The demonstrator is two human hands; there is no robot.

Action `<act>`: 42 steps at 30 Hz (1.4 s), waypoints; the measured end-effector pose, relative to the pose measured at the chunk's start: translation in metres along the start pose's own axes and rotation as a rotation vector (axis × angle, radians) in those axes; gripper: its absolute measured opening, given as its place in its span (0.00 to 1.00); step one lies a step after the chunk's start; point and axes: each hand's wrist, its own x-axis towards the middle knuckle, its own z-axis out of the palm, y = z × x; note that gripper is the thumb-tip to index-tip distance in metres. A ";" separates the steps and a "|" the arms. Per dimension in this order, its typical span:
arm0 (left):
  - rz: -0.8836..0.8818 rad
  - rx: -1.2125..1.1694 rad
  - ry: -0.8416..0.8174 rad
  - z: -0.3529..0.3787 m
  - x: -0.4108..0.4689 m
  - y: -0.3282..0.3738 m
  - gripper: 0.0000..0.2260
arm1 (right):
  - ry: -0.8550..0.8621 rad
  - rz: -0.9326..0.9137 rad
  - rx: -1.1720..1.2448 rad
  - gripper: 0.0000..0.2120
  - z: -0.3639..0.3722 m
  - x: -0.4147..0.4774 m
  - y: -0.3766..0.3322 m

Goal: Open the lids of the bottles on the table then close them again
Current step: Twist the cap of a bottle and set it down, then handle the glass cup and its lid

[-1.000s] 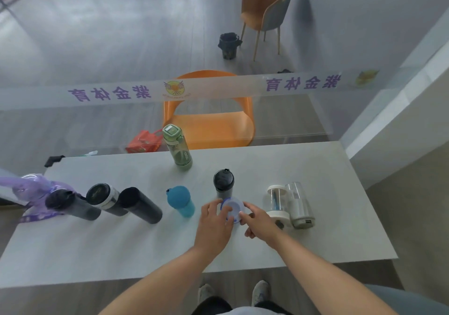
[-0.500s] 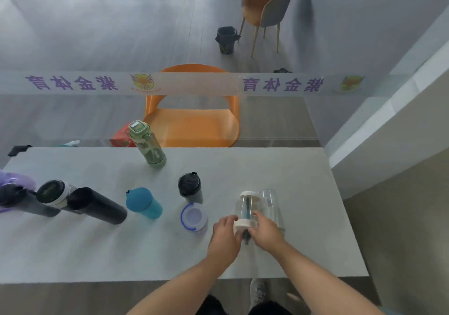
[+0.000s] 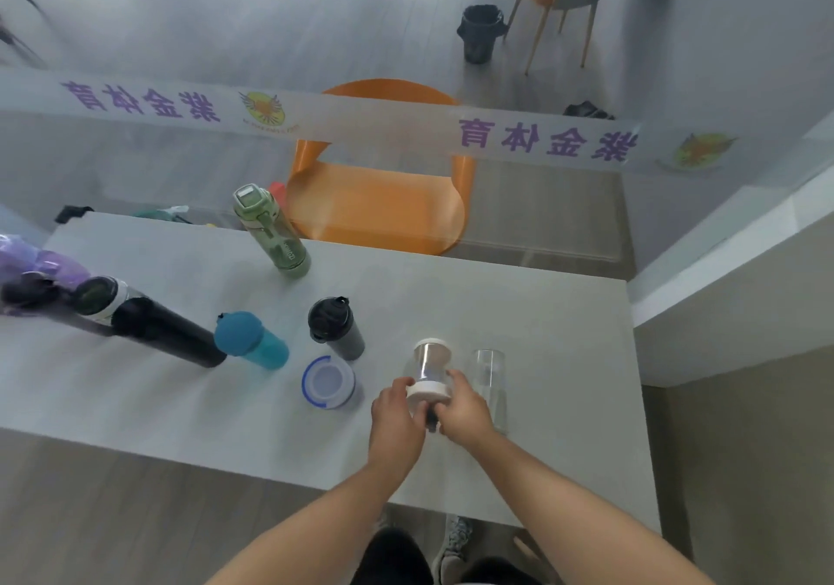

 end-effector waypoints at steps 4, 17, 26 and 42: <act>0.131 -0.013 0.093 -0.017 0.001 0.030 0.13 | -0.006 0.053 0.137 0.20 -0.016 -0.004 -0.012; 0.257 0.487 -0.108 -0.042 0.051 0.038 0.16 | -0.028 0.092 0.261 0.19 -0.039 0.010 -0.035; 0.867 0.503 -0.252 -0.011 0.009 0.063 0.08 | 0.126 0.130 0.161 0.18 -0.094 0.000 0.025; 0.068 0.084 -0.367 0.059 -0.010 0.012 0.18 | -0.081 0.127 0.282 0.38 -0.060 -0.018 0.088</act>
